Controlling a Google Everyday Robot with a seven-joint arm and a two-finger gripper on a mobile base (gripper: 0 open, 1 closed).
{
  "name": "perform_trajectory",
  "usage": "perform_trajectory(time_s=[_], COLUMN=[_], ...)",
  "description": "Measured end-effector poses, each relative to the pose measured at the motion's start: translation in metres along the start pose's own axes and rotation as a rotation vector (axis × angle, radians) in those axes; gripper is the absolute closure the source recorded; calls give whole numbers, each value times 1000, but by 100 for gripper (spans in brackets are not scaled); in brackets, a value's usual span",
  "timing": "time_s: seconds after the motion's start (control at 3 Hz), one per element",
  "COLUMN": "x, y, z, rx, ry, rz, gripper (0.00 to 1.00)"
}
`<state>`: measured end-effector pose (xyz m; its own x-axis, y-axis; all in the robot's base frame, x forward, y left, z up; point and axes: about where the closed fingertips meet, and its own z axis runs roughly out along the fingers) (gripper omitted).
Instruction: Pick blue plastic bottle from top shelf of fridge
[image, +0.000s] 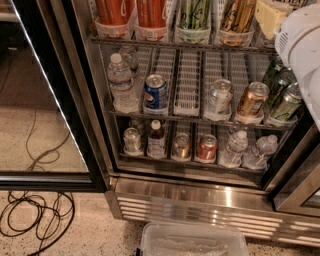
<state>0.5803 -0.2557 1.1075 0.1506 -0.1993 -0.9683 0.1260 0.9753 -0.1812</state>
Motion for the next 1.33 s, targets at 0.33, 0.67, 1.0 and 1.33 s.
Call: perform_trajectory(time_s=[0.33,0.67,1.0,1.33], x=[3,6,10,18], y=[-2,-4,-8,-18], z=[3,11,15,23], rx=[5,8,19,50], ry=[4,3,6,12], rz=[-6,-21,-38,-34], gripper=[33,33,33,36])
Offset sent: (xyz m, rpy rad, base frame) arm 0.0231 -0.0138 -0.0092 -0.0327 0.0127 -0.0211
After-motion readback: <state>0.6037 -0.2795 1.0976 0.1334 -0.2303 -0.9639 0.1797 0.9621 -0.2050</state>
